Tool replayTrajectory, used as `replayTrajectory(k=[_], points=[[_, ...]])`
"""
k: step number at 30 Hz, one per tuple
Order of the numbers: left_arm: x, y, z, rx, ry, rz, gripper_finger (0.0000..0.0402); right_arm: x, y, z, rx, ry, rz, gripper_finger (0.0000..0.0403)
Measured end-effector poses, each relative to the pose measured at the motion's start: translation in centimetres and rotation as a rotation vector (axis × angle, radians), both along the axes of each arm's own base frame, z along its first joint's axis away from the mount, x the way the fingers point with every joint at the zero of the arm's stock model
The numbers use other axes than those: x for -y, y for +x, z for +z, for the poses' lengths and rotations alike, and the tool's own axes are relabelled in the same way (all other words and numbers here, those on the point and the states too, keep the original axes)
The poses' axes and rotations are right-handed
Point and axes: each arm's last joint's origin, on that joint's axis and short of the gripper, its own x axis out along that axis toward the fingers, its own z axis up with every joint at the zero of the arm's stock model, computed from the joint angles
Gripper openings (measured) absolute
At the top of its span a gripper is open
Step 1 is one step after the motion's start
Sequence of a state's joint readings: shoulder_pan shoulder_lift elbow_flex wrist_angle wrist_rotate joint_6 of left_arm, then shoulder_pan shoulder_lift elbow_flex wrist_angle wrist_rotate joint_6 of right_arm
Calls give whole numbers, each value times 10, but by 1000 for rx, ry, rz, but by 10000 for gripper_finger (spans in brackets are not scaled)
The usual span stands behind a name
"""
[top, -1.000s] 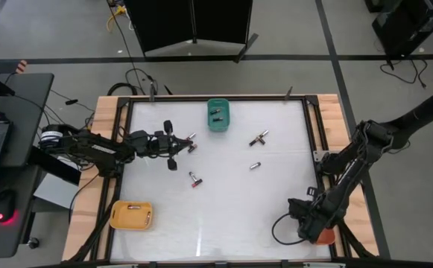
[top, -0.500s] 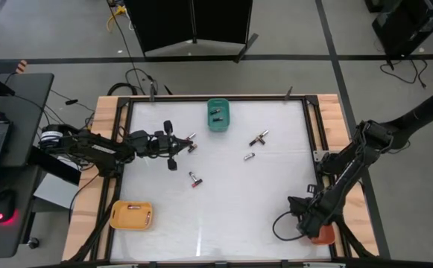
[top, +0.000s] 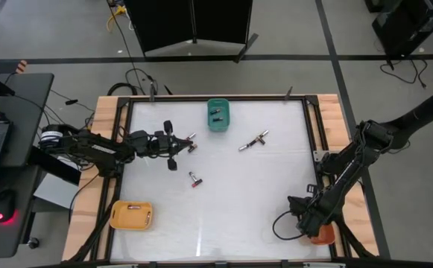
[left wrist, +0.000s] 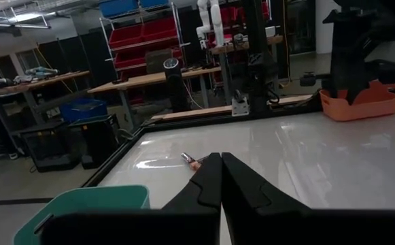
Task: Sort batteries
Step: Put the red battery into the orange bin, then put the brown battery into the green bin
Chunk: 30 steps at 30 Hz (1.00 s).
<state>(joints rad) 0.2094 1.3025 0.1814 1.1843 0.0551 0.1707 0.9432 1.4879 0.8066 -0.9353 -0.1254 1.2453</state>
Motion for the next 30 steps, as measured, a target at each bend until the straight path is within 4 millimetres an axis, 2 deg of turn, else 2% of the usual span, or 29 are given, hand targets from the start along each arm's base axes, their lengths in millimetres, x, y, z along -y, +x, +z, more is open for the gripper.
replayTrajectory(k=[9,20,24,30], points=[[0,0,0,-1,-2,0,12,-5,4,11,-42,40,-74,125],[0,0,0,-1,-3,0,12,-1,25,66,-21,-51,-139,128],[0,0,0,0,-6,0,12,9,42,76,65,-81,-165,125],[0,0,0,0,-6,0,12,44,72,74,107,-116,-159,100]])
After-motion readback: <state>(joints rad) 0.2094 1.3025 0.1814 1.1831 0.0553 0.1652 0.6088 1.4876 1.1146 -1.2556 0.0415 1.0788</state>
